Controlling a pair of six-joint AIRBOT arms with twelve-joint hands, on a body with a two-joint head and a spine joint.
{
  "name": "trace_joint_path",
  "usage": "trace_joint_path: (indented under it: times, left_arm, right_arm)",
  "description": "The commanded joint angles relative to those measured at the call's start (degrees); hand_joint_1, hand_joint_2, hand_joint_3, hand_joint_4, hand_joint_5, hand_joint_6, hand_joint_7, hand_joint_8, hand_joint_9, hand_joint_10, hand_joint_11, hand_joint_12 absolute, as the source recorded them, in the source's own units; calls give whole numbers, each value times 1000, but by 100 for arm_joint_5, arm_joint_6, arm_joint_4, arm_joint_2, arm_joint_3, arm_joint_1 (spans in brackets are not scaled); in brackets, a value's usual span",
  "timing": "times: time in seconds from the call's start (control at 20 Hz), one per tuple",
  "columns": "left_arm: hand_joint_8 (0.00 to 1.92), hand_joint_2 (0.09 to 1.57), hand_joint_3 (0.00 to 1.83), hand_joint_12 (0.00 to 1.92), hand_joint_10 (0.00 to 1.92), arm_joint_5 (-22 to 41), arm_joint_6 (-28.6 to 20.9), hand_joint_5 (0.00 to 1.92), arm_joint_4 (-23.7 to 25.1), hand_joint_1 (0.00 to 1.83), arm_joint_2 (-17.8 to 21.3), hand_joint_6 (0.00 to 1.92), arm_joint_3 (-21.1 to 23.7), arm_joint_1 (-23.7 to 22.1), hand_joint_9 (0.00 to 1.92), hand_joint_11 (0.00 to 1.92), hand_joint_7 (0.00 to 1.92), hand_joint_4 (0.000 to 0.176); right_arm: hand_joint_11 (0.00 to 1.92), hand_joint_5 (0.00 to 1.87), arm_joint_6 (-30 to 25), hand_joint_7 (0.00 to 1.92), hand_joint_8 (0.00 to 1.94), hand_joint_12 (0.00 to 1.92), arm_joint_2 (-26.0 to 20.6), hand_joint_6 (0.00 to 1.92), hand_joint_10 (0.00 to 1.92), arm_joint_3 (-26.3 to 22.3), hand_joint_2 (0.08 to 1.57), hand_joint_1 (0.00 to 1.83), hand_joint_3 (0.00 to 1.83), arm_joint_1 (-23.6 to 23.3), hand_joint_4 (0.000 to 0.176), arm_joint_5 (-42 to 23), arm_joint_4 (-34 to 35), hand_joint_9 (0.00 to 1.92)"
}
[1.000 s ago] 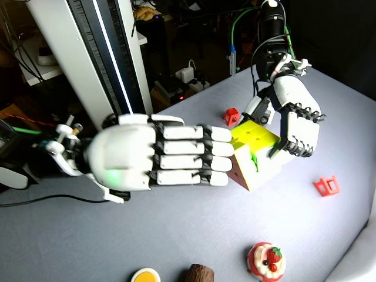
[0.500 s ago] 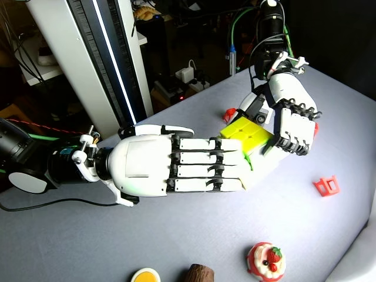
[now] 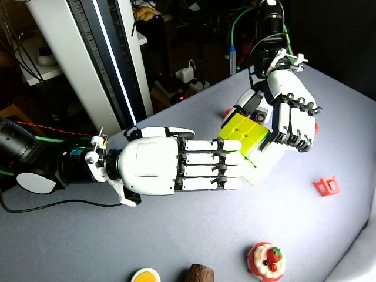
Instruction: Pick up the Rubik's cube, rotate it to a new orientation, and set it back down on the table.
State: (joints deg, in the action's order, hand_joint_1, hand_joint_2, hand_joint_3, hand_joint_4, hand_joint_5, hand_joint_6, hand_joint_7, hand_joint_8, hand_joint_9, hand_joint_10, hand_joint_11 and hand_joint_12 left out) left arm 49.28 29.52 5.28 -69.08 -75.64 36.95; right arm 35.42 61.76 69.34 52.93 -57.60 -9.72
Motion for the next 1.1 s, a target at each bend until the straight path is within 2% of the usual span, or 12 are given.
trace_joint_path:
  times: [0.0,0.15,0.2,0.25,0.4,0.55,0.65,0.7,0.8,0.95,1.0,1.05]
  left_arm:
    - [1824,1386,38,1921,1921,1013,-104,432,-190,1042,24,1682,20,-114,505,669,574,0]
    - [1827,1421,32,1921,1921,1054,-84,367,-239,1002,42,1798,26,-111,394,556,539,0]
    - [1839,1410,20,1921,1921,1063,-84,371,-243,1047,46,1732,27,-109,586,773,584,0]
    - [1846,1415,20,1921,1921,1071,-74,403,-251,1017,50,1744,32,-107,524,734,542,0]
    - [1791,1400,12,1921,1921,1074,-53,385,-278,1055,55,1740,35,-108,684,836,612,0]
    - [1822,1378,5,1921,1921,1075,-45,432,-295,1105,57,1612,34,-106,882,1062,644,0]
    - [1789,1362,0,1921,1921,1075,-42,470,-303,1117,55,1574,35,-108,952,1130,666,0]
    - [1802,1373,3,1921,1921,1074,-41,459,-312,1089,53,1610,34,-108,824,1015,636,0]
    - [1798,1381,8,1921,1921,1036,-18,435,-354,1077,47,1645,25,-88,729,942,627,0]
    - [1771,1372,4,1921,1921,873,-26,497,-463,1062,-53,1628,-79,-49,569,746,591,0]
    - [1734,1366,1,1921,1921,805,-51,531,-495,1056,-97,1631,-124,-25,486,636,573,12]
    - [1743,1364,0,1921,1895,743,-96,568,-536,1056,-138,1602,-173,7,376,478,536,17]
  right_arm:
    - [0,25,-31,34,2,299,23,5,76,-68,1374,0,0,-39,0,-668,-28,82]
    - [0,33,-31,71,10,331,13,7,81,-198,1375,0,0,3,0,-738,-167,92]
    - [0,10,-31,58,2,249,12,5,75,-225,1381,0,1,27,0,-756,-214,68]
    - [0,36,-31,68,6,232,12,17,79,-253,1383,0,2,58,0,-782,-259,75]
    - [0,36,-31,54,4,222,9,14,100,-365,1374,0,0,83,0,-842,-424,86]
    - [0,45,-31,110,10,350,7,15,162,-429,1382,0,1,83,0,-847,-632,67]
    - [0,87,-31,141,8,485,8,32,407,-421,1358,55,0,126,0,-846,-720,13]
    - [0,97,-31,148,9,494,9,37,460,-415,1344,75,0,150,0,-846,-734,2]
    - [0,139,-31,174,14,726,7,80,561,-429,1330,119,0,153,0,-917,-742,0]
    - [0,79,-31,144,1,768,-273,68,526,-601,1364,39,4,70,0,-1052,-678,0]
    - [0,63,-31,109,0,743,-405,73,455,-676,1358,61,1,53,0,-1111,-543,0]
    - [0,76,-31,115,5,986,-491,93,516,-706,1378,25,7,53,0,-1192,-432,0]
